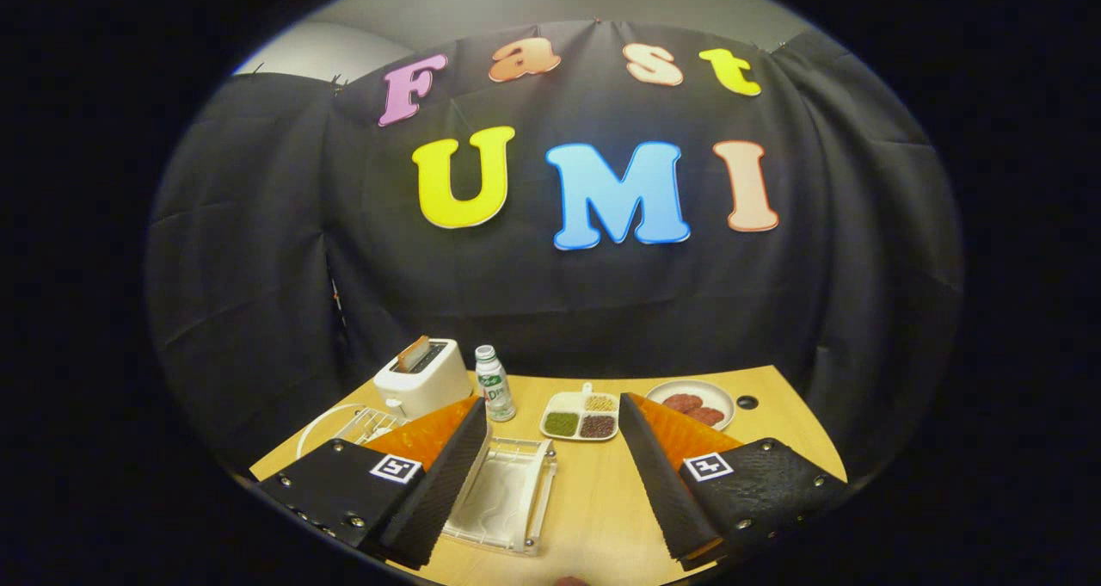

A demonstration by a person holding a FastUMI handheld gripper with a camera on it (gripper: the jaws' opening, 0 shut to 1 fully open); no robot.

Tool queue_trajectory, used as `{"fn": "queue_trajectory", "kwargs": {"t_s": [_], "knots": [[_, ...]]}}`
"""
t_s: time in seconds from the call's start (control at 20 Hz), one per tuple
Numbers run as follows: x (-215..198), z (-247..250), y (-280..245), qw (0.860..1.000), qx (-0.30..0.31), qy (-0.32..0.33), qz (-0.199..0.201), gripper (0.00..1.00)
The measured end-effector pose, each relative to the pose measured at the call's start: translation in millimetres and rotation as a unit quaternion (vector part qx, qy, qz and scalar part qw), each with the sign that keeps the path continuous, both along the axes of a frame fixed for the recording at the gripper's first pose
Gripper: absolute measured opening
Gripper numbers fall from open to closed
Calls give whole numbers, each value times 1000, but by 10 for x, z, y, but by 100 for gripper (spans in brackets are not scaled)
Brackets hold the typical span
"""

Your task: Take the plate from the dish rack, then take the spoon from the basket and place it into the plate.

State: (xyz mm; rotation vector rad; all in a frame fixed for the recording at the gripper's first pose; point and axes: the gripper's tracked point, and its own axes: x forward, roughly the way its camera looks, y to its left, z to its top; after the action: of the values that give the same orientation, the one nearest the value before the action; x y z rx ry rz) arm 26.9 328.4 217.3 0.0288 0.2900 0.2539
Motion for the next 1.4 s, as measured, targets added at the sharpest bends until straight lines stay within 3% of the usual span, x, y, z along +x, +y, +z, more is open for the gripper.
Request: {"fn": "queue_trajectory", "kwargs": {"t_s": [0.2,0.35,0.5,0.7,0.9,1.25,1.3,1.4], "knots": [[130,-389,325,994,-11,106,27,95],[177,-709,531,979,-7,199,43,95],[274,-942,625,967,-7,251,36,96],[401,-1202,786,953,-4,303,25,96],[499,-1507,844,937,-15,348,-12,96],[561,-1826,930,920,-53,384,-54,95],[568,-1868,915,918,-64,386,-61,94],[561,-1999,893,910,-89,397,-77,77]]}}
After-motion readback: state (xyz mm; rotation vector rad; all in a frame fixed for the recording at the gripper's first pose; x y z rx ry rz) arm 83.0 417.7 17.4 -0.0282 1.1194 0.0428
